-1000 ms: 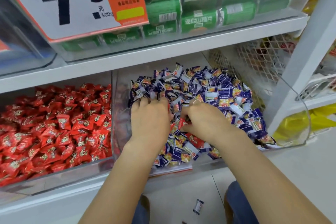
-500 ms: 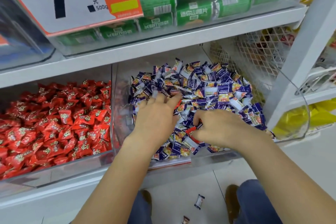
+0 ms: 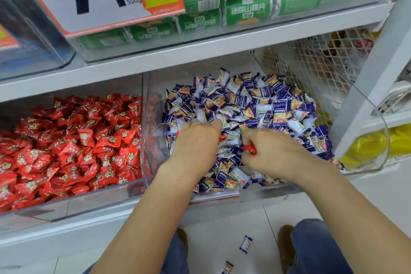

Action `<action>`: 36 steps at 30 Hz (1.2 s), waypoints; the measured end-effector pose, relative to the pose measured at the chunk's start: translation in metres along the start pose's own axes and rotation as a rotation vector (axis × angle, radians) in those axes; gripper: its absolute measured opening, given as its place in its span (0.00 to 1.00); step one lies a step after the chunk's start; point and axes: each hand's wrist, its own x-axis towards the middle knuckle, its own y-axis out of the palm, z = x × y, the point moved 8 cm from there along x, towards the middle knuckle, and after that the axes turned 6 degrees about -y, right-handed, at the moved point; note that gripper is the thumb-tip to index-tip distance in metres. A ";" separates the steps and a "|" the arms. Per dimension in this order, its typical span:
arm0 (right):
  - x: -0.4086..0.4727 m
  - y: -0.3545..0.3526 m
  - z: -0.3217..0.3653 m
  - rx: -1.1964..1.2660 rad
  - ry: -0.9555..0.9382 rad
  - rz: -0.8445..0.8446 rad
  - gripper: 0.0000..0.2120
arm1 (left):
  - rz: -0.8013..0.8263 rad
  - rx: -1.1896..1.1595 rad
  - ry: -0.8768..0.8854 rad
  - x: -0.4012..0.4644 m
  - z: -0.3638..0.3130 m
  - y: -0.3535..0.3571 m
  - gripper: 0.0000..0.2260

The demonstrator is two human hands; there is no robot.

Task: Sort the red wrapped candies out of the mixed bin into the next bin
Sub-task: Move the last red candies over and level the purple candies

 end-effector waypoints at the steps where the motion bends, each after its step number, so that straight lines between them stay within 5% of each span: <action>1: 0.000 -0.003 0.000 0.013 0.012 -0.019 0.10 | -0.030 -0.058 0.001 -0.001 0.000 -0.004 0.17; 4: -0.001 -0.011 0.002 0.050 0.017 -0.059 0.07 | -0.127 -0.297 -0.037 -0.008 0.010 -0.031 0.21; 12: 0.011 -0.009 0.029 0.102 -0.073 -0.100 0.13 | -0.270 -0.509 -0.302 -0.034 0.049 -0.072 0.07; 16: 0.014 0.009 0.048 0.030 -0.149 -0.010 0.21 | -0.097 -0.282 -0.407 -0.031 0.047 -0.049 0.06; 20: 0.022 0.027 0.046 -0.046 -0.117 0.068 0.28 | 0.203 -0.051 -0.441 -0.031 0.043 -0.009 0.18; 25: 0.026 0.020 0.045 -0.115 -0.092 -0.032 0.21 | 0.212 -0.094 -0.488 -0.028 0.044 -0.001 0.23; 30: 0.025 0.027 0.048 -0.001 -0.127 0.045 0.21 | 0.278 -0.129 -0.395 -0.025 0.038 0.010 0.25; 36: 0.024 0.028 0.041 0.020 -0.089 0.119 0.16 | 0.236 -0.201 -0.313 -0.029 0.032 0.000 0.08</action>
